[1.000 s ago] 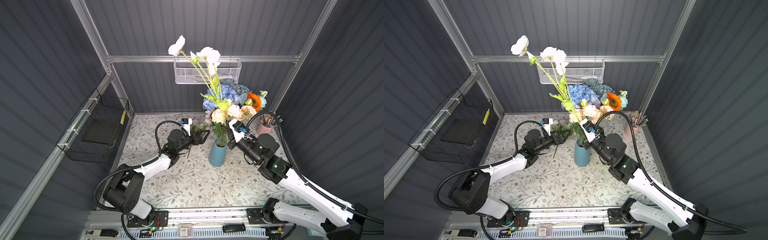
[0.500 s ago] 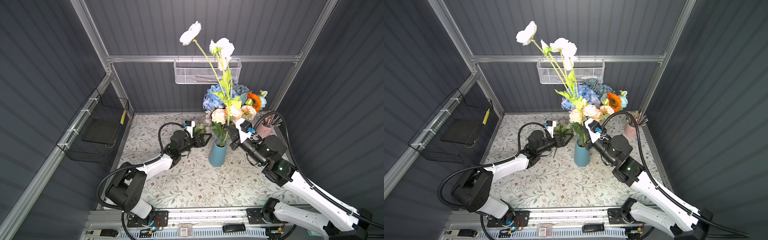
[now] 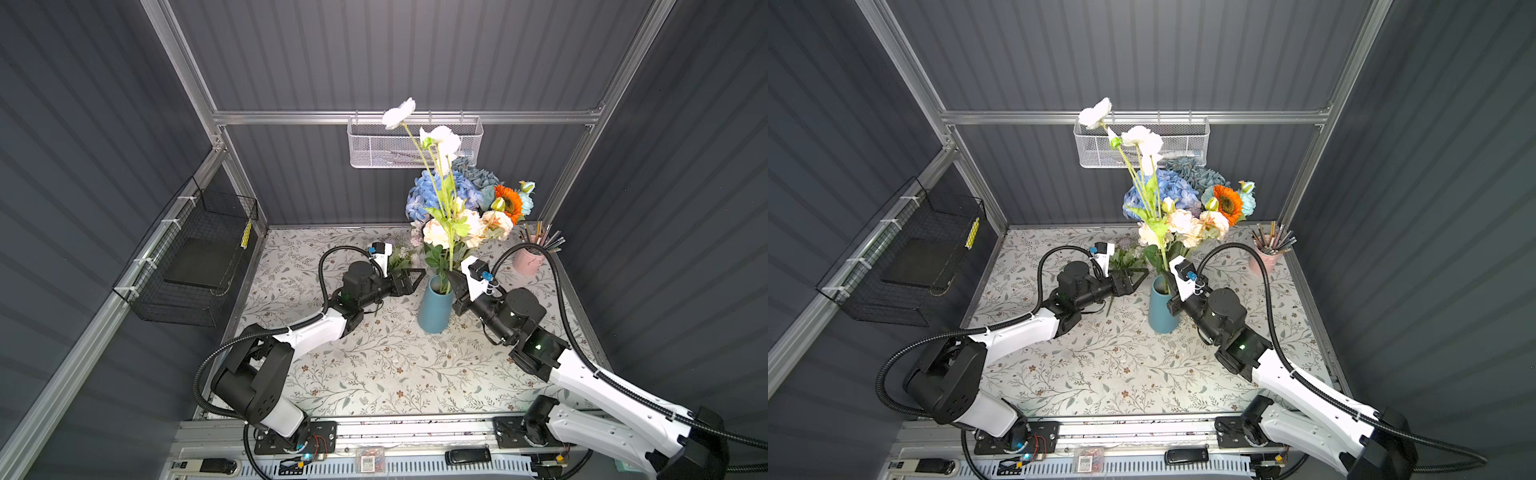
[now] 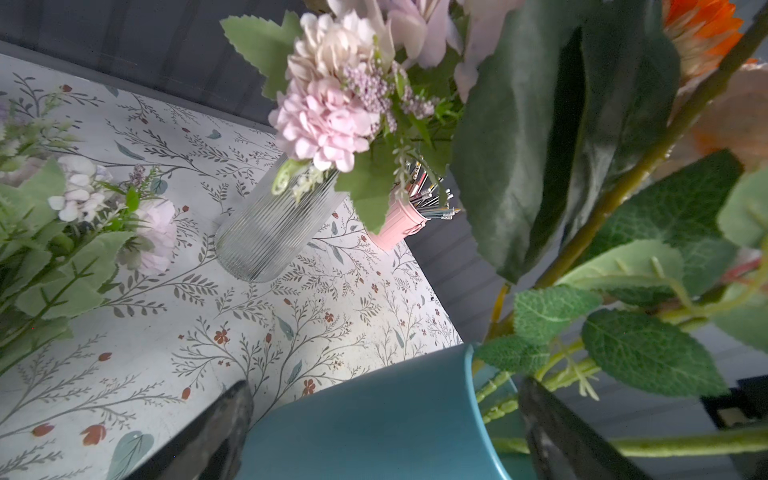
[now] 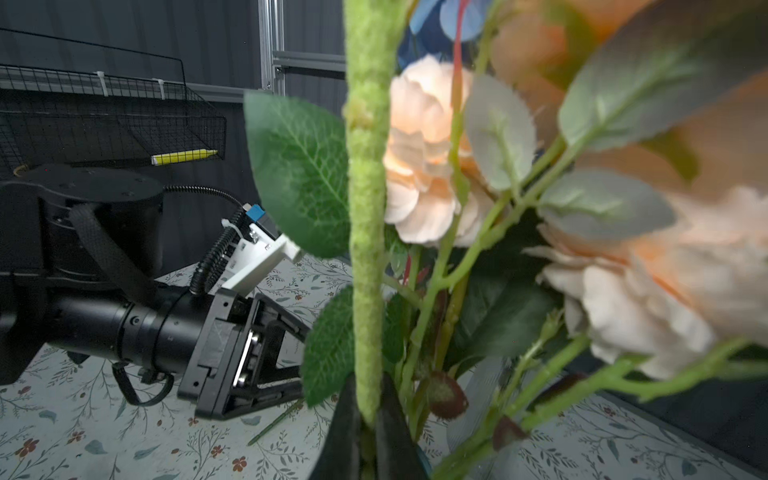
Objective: Arrange flowers in a vase
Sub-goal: Place the flower in the vase.
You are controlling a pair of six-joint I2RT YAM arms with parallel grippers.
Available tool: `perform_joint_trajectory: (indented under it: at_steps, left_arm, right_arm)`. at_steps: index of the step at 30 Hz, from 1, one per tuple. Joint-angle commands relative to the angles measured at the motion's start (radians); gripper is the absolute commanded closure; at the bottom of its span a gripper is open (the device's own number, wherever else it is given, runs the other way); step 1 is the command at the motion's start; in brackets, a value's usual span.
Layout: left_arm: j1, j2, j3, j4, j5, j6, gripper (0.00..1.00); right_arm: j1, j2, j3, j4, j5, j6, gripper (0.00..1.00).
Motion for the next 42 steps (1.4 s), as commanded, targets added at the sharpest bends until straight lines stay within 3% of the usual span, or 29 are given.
perform_joint_trajectory:
  at_steps: [1, 11, 18, 20, 22, 24, 28, 36, 42]
  left_arm:
    - [-0.008, 0.017, 0.035, 0.002, -0.004, 0.012, 0.0]
    - [-0.013, 0.014, 0.025, 0.009, -0.017, 0.006, 0.0]
    - [-0.015, 0.005, 0.01, 0.009, -0.02, 0.007, 0.0]
    - [-0.015, -0.001, 0.004, 0.009, -0.019, 0.008, 0.0]
    - [-0.015, -0.004, 0.001, 0.009, -0.019, 0.01, 0.0]
    - [-0.015, -0.005, -0.003, 0.009, -0.051, 0.012, 0.0]
    - [-0.015, -0.004, -0.006, 0.015, -0.049, 0.013, 0.0]
    - [-0.016, -0.022, -0.018, 0.024, -0.055, 0.012, 0.0]
    - [-0.016, -0.044, -0.031, -0.002, -0.074, 0.022, 0.0]
  right_arm:
    - [-0.008, -0.013, -0.062, 0.142, 0.04, 0.056, 1.0]
    - [-0.019, 0.082, -0.152, 0.225, 0.046, 0.118, 0.97]
    - [-0.021, 0.123, -0.144, 0.204, 0.04, 0.125, 0.88]
    - [-0.022, 0.111, -0.14, 0.183, 0.036, 0.128, 0.8]
    - [-0.021, 0.079, -0.127, 0.138, 0.027, 0.127, 0.62]
    - [-0.021, 0.044, -0.104, 0.08, 0.021, 0.122, 0.51]
    - [-0.021, -0.025, -0.052, -0.022, -0.012, 0.114, 0.4]
    - [-0.013, -0.057, 0.044, -0.085, -0.131, 0.154, 0.39]
    - [0.021, 0.006, 0.08, -0.091, -0.126, 0.119, 0.41]
